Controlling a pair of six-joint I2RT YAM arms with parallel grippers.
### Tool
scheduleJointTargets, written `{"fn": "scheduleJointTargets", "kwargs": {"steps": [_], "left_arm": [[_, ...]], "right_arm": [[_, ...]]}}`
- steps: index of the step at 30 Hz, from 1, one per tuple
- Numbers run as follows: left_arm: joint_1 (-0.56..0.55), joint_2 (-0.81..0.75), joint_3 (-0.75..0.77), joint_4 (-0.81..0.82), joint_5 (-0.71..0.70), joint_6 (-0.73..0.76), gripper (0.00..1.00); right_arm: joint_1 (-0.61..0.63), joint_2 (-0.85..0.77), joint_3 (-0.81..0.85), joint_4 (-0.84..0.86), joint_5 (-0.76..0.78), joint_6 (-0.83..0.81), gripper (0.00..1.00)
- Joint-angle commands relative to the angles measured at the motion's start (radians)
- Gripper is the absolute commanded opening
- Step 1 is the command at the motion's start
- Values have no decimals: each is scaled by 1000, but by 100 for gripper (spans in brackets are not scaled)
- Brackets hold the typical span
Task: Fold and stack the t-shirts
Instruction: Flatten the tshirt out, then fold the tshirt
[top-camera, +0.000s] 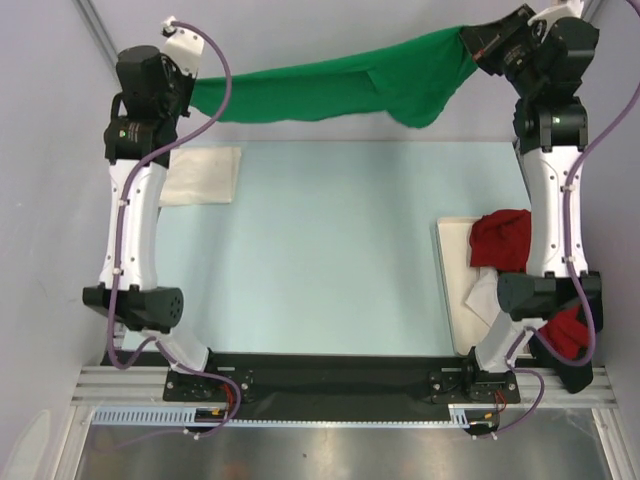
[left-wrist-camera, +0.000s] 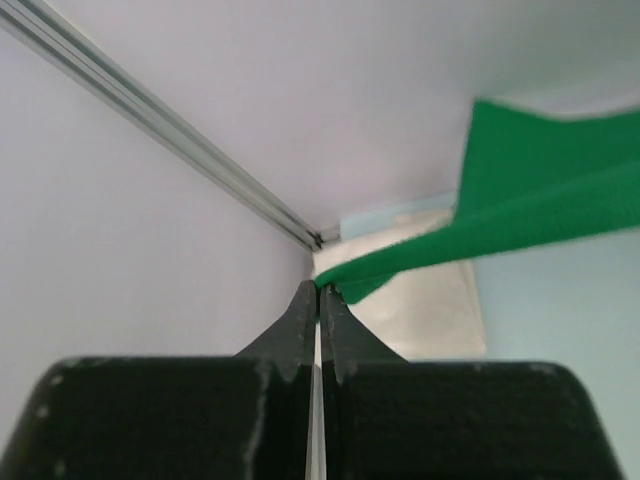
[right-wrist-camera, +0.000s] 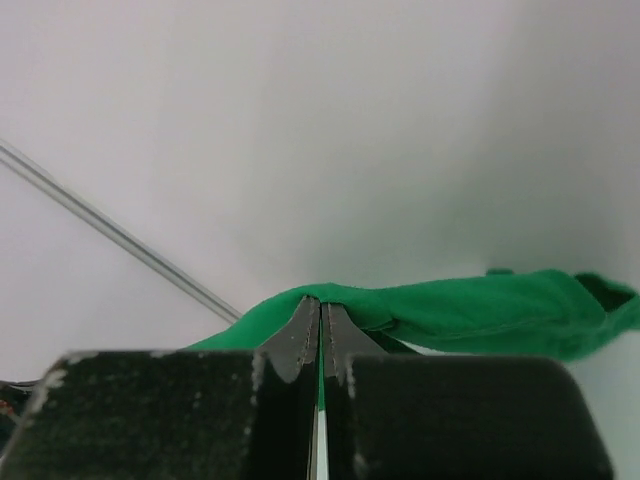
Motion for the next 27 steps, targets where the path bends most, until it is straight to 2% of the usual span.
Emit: {"fn": "scheduleJointTargets", "kwargs": {"steps": [1, 2, 3, 4, 5, 8, 9, 10, 13, 19, 27], "left_arm": [[12, -144, -264, 123, 58, 45, 0], [13, -207, -336, 143, 71, 61, 0], [12, -235, -409, 178, 85, 91, 0], [12, -259, -549, 193, 89, 108, 0], [12, -311, -622, 210, 91, 125, 1], [13, -388, -910, 275, 97, 179, 0], [12, -437, -979, 307, 100, 206, 0], [12, -457, -1107, 321, 108, 216, 0], [12, -520, -1312, 350, 117, 243, 0], [15, -585, -1572, 365, 69, 247, 0], [13, -721, -1705, 234, 42, 256, 0]], "right_arm": [[-11, -167, -216, 71, -25, -14, 0], [-11, -215, -404, 99, -29, -16, 0], [-12, -258, -498, 119, -26, -14, 0], [-12, -356, -616, 142, -19, -8, 0], [-12, -402, -816, 187, -13, 1, 0], [-3, -556, -1101, 231, -4, 49, 0], [0, -590, -1263, 231, -13, 56, 0], [4, -616, -1325, 226, -18, 55, 0], [21, -693, -1537, 173, -38, 43, 0], [47, -799, -1772, 91, -48, 38, 0], [80, -875, -1830, -97, -47, 36, 0]]}}
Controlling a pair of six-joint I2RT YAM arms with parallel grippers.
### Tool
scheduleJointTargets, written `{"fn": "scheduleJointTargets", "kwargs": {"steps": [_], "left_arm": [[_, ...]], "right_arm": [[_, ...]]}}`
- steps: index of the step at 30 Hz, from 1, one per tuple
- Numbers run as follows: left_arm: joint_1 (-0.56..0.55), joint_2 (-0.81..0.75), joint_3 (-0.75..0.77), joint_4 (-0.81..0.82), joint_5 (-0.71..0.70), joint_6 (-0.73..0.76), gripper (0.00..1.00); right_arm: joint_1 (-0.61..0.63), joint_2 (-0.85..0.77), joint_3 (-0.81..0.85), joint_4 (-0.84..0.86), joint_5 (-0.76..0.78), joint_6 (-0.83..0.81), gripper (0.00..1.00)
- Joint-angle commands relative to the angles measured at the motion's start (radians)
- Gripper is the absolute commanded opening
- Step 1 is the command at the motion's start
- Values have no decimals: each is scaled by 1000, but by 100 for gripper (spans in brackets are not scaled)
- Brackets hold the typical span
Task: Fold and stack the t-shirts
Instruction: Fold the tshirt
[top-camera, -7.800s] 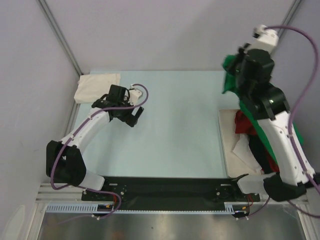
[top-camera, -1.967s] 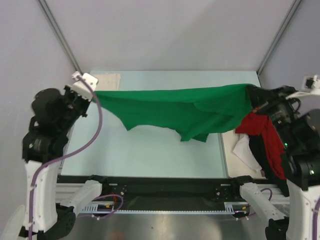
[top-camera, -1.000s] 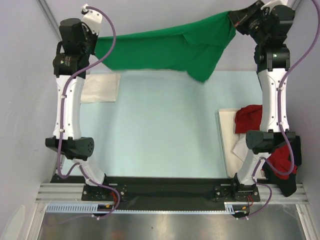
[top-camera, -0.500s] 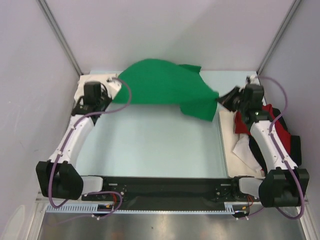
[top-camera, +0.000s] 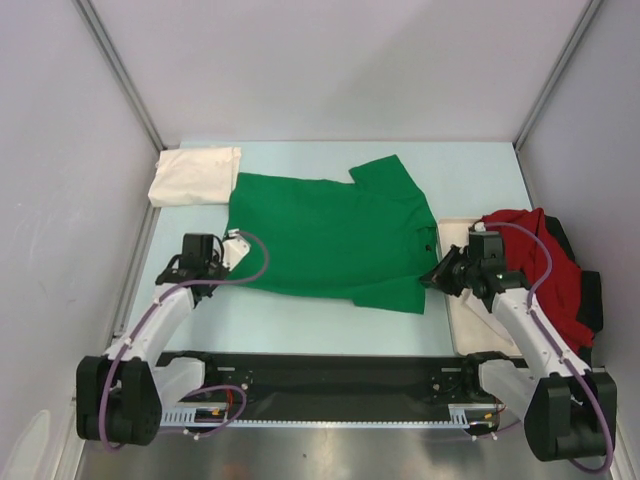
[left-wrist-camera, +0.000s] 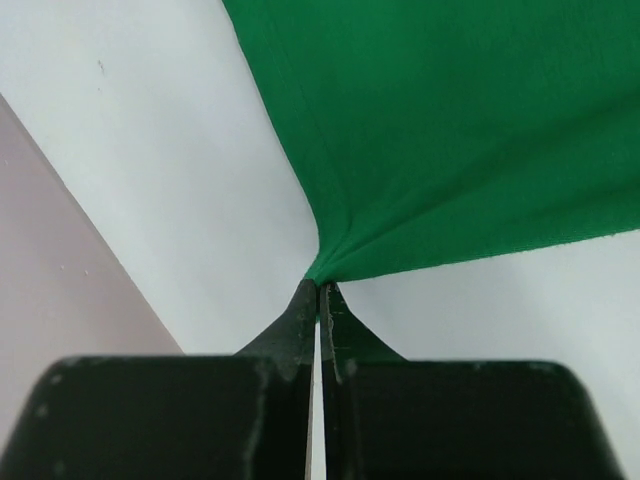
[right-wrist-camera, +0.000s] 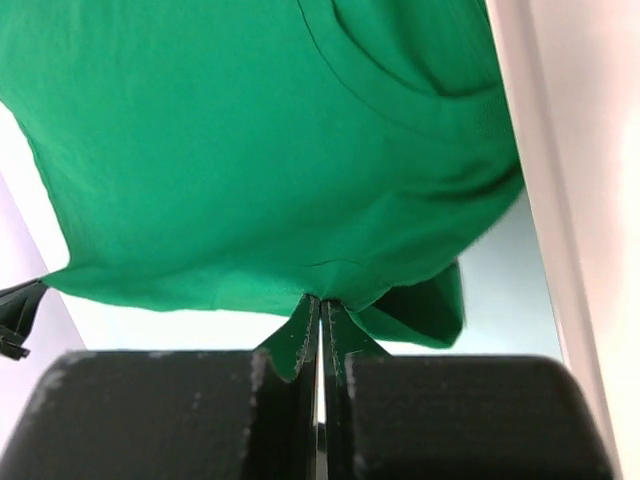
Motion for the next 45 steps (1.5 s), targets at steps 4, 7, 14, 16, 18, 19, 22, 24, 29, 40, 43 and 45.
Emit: {"fn": "scheduleJointTargets", "kwargs": {"steps": [4, 7, 14, 16, 18, 19, 22, 24, 29, 40, 43, 45], "left_arm": [[9, -66, -16, -45, -19, 22, 0], [9, 11, 48, 15, 3, 5, 0], [9, 310, 297, 74, 14, -44, 0], [9, 371, 356, 86, 5, -49, 0], [9, 445, 389, 104, -15, -54, 0], [9, 468, 421, 110, -23, -55, 0], [9, 557, 498, 111, -41, -74, 0], [9, 610, 530, 103, -45, -87, 0], [9, 672, 581, 95, -40, -106, 0], [9, 678, 573, 84, -9, -124, 7], [9, 663, 561, 86, -5, -126, 8], [9, 654, 555, 88, 3, -127, 9]], "right_arm": [[39, -87, -30, -16, 14, 11, 0], [39, 9, 36, 73, 17, -21, 0], [24, 319, 241, 182, 86, -141, 0], [6, 397, 271, 197, 88, -153, 0], [-10, 449, 314, 214, 79, -167, 0], [-16, 501, 332, 217, 71, -173, 0], [-28, 572, 401, 214, 40, -190, 0], [-34, 624, 441, 222, 40, -194, 0], [-37, 712, 499, 223, 33, -207, 9], [113, 523, 458, -5, 333, -253, 43], [150, 448, 360, -53, 387, -201, 41], [156, 419, 285, -48, 381, -164, 41]]}}
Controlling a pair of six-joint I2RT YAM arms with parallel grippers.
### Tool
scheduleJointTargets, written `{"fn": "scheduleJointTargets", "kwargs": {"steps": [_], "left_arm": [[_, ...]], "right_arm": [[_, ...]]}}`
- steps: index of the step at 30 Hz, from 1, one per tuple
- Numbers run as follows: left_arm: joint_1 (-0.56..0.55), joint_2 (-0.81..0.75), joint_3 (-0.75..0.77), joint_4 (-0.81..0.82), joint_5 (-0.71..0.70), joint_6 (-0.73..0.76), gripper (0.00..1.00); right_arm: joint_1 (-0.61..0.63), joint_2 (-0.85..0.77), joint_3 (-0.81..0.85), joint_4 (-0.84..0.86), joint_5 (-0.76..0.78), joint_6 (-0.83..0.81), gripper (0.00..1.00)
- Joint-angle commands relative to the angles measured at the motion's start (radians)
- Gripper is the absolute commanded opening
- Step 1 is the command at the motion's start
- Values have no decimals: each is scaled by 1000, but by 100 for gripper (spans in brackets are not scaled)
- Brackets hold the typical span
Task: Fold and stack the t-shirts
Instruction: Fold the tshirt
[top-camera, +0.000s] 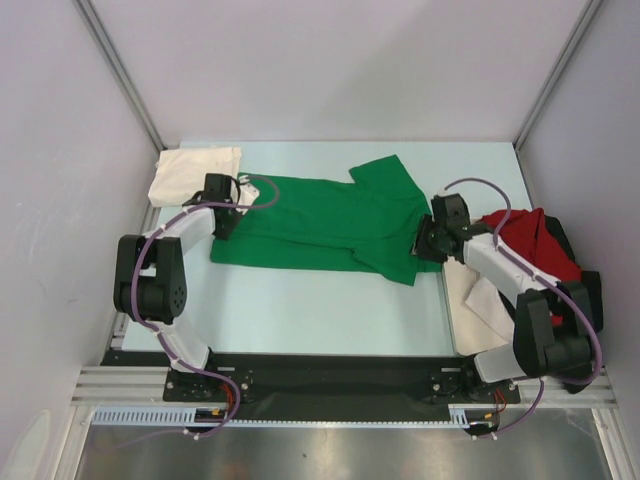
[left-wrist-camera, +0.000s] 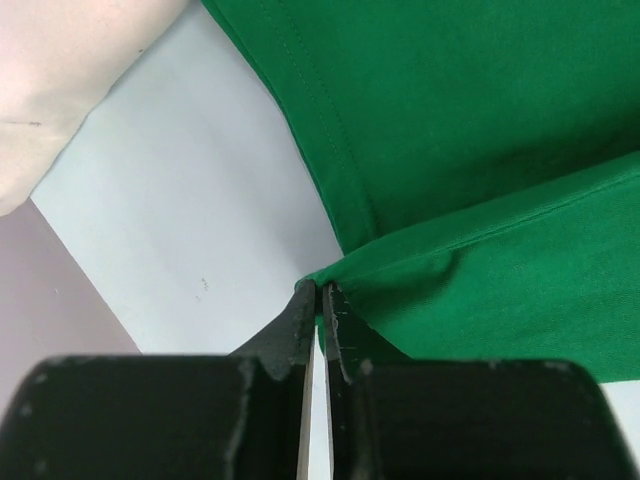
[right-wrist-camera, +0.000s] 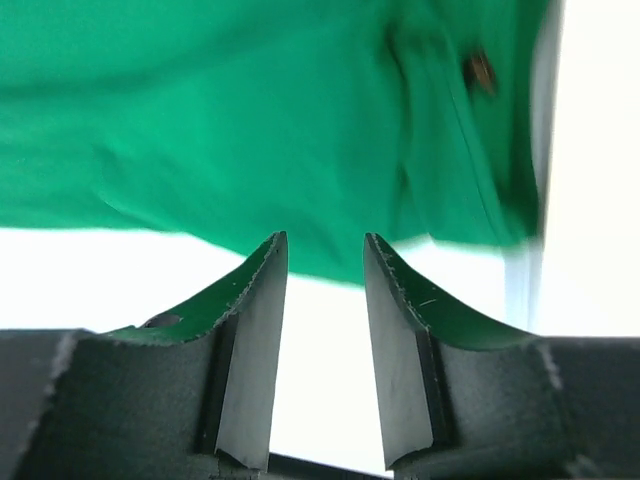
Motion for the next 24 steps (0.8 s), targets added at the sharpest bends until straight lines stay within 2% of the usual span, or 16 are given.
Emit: {"fn": "scheduleJointTargets", "kwargs": {"steps": [1, 7, 11, 12, 13, 15, 16, 19, 24], "left_arm": [[7, -30, 7, 6, 25, -24, 9], [5, -34, 7, 5, 21, -26, 9], [7, -47, 4, 3, 16, -24, 9], [7, -48, 2, 3, 15, -23, 9], [7, -54, -1, 5, 10, -23, 8], [7, -57, -2, 6, 7, -20, 8], [7, -59, -4, 6, 6, -18, 8], [7, -57, 2, 6, 4, -15, 8], [7, -36, 28, 0, 13, -23, 8]], "right_arm": [[4, -62, -104, -56, 76, 59, 42], [5, -2, -175, 47, -40, 82, 43], [5, 58, -192, 93, -111, 111, 38], [5, 71, -198, 102, -116, 116, 35], [5, 73, -204, 119, -122, 122, 24], [-1, 66, -218, 128, -131, 133, 12], [-2, 53, -219, 122, -128, 134, 1], [-7, 1, -204, 90, -104, 130, 0], [-15, -30, -60, 29, -103, 56, 0]]}}
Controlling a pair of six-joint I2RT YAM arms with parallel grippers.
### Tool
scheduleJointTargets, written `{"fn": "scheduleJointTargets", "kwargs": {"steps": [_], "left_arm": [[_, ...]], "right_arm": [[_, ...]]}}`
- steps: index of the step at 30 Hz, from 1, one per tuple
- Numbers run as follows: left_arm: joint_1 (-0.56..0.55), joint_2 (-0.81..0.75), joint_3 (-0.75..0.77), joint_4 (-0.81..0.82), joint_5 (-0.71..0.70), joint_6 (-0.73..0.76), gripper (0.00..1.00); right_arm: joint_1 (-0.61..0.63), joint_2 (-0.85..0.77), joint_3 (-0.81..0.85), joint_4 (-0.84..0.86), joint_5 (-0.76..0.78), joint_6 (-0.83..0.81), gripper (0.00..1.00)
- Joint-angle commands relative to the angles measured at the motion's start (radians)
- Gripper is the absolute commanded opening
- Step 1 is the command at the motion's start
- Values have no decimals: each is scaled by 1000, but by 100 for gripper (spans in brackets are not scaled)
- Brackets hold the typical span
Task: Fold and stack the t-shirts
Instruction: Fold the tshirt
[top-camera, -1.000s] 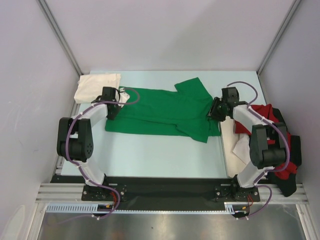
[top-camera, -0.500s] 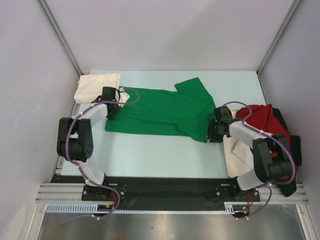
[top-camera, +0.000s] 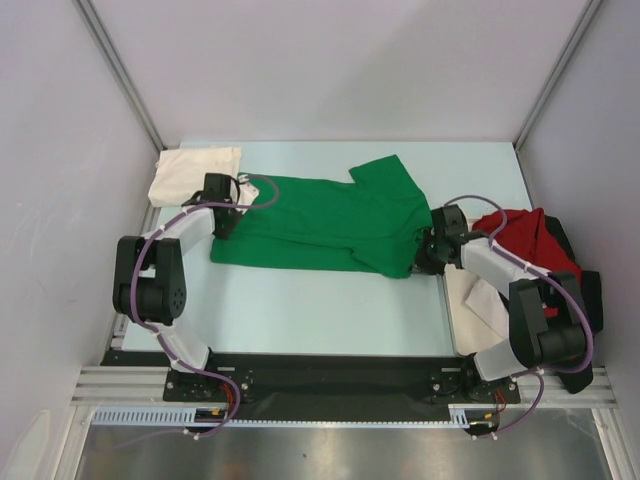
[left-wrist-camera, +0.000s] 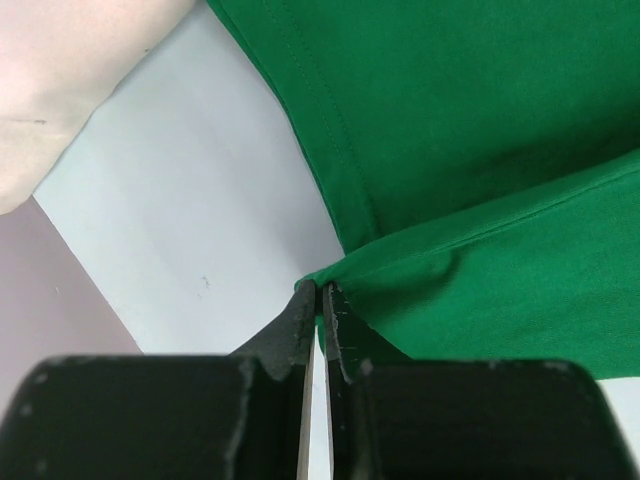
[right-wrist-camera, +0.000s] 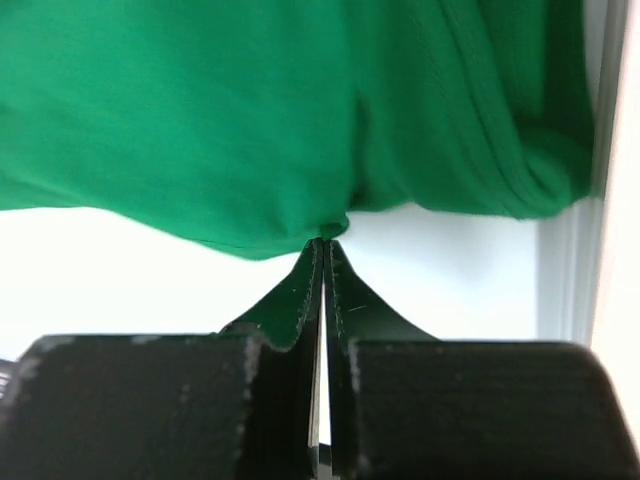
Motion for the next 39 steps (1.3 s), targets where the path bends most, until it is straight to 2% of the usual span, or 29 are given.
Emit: {"fn": "scheduleJointTargets", "kwargs": {"steps": [1, 13, 22, 25, 27, 28, 29, 30, 31, 35, 37, 39], "left_arm": [[7, -22, 44, -2, 12, -17, 8], [-3, 66, 134, -29, -28, -49, 8], [-4, 104, 177, -40, -68, -72, 8], [-4, 110, 180, -37, -82, -80, 10], [-4, 110, 188, -33, -91, -83, 18], [-4, 110, 189, -29, -96, -86, 23], [-4, 106, 192, -28, -99, -88, 35], [-4, 90, 200, -22, -105, -88, 40], [-7, 78, 202, -20, -105, -91, 46], [-22, -54, 160, -17, -38, -69, 47], [-48, -165, 66, -19, 63, 7, 47], [-76, -225, -66, 4, 85, 100, 47]], "right_arm": [[-16, -37, 149, -41, -7, -61, 0], [-94, 207, 451, -6, -38, -110, 0], [-122, 388, 591, 37, -11, -82, 0], [-126, 419, 628, 61, 15, -67, 0], [-131, 440, 655, 68, 17, -59, 1], [-132, 461, 665, 66, 20, -58, 6], [-134, 471, 678, 62, 22, -58, 14], [-135, 478, 707, 42, 32, -62, 29], [-137, 483, 724, 28, 40, -67, 33], [-132, 402, 734, -26, 84, -102, 39], [-125, 345, 694, -55, 138, -134, 39], [-108, 252, 633, -90, 208, -150, 39]]}}
